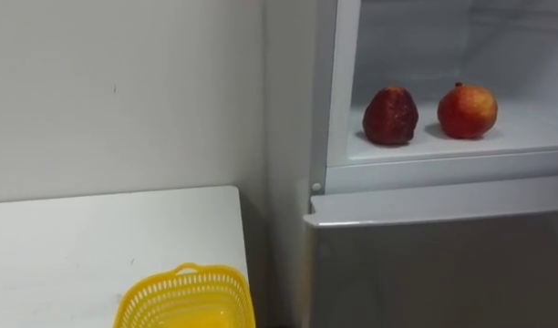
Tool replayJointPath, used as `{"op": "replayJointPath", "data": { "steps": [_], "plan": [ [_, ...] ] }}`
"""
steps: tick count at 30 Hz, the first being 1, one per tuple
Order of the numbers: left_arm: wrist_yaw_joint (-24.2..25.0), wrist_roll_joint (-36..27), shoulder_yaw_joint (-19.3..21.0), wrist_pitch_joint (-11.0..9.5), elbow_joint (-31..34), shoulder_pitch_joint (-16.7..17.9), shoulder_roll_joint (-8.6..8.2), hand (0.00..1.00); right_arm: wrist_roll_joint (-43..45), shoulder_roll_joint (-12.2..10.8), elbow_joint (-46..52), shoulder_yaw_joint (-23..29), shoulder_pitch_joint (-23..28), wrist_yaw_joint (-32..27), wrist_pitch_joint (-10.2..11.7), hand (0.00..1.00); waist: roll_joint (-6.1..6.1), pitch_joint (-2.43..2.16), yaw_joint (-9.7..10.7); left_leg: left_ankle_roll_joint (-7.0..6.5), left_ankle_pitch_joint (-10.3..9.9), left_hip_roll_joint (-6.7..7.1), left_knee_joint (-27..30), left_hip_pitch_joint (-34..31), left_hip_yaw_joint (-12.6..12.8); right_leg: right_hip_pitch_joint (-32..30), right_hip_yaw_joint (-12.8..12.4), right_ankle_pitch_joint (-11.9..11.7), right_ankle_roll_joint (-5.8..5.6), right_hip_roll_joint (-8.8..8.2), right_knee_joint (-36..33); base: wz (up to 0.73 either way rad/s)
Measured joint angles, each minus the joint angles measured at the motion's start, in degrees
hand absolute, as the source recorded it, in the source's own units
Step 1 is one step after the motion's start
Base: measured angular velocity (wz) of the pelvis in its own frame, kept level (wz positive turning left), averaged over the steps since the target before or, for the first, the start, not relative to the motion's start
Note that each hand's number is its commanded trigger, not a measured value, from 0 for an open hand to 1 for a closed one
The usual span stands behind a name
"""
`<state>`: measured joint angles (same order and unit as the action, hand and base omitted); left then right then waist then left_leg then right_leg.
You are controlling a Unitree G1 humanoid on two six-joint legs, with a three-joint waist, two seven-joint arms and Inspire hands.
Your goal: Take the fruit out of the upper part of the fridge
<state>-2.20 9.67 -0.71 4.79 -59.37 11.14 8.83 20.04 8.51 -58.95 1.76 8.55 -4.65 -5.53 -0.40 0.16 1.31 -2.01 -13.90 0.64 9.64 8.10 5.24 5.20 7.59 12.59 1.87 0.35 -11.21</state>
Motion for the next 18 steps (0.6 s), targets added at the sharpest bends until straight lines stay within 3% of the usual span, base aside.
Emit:
{"op": "replayJointPath", "data": {
  "steps": [6, 9, 14, 18],
  "plan": [
    [-0.86, -0.40, -0.16, -1.67, 0.90, -0.13, -0.28, 0.00, -5.50, -1.33, 9.95, -0.02, 1.12, -2.82, 5.15, 0.00, 0.09, -0.18, 0.18, -0.01, 0.02, -0.26, 0.01, -0.13, 0.99, -0.35, -0.53, -0.26, 0.13, 0.18, -0.35, -0.06],
    [-1.19, -0.33, -0.15, -2.98, 0.97, -0.10, -0.49, 0.00, -6.22, -1.59, 15.92, -0.51, 3.16, -3.11, 6.07, 0.00, 0.29, -0.31, 0.21, -0.01, 0.02, -0.24, -0.07, 0.08, 1.19, -0.35, -0.95, -0.26, 0.12, 0.20, -0.34, -0.06],
    [-1.41, -0.39, -0.05, -3.49, 1.06, -0.60, -0.71, 0.00, -5.67, -1.76, 23.97, -0.53, 5.08, -4.62, 7.24, 0.00, 0.25, -0.44, 0.52, -0.01, 0.03, -0.30, -0.08, 0.01, 2.25, -1.32, -1.67, -0.25, 0.11, 0.26, -0.57, -0.09],
    [-1.18, -0.60, -0.11, -3.51, 2.13, -0.32, -0.63, 0.00, -6.27, -1.72, 41.79, -0.96, 9.86, -4.75, 7.15, 0.00, 0.25, -0.56, 0.81, -0.01, 0.04, -0.63, -0.16, -0.58, 2.69, -2.30, -2.92, -0.86, 0.32, 0.77, -0.89, -0.18]
  ]
}}
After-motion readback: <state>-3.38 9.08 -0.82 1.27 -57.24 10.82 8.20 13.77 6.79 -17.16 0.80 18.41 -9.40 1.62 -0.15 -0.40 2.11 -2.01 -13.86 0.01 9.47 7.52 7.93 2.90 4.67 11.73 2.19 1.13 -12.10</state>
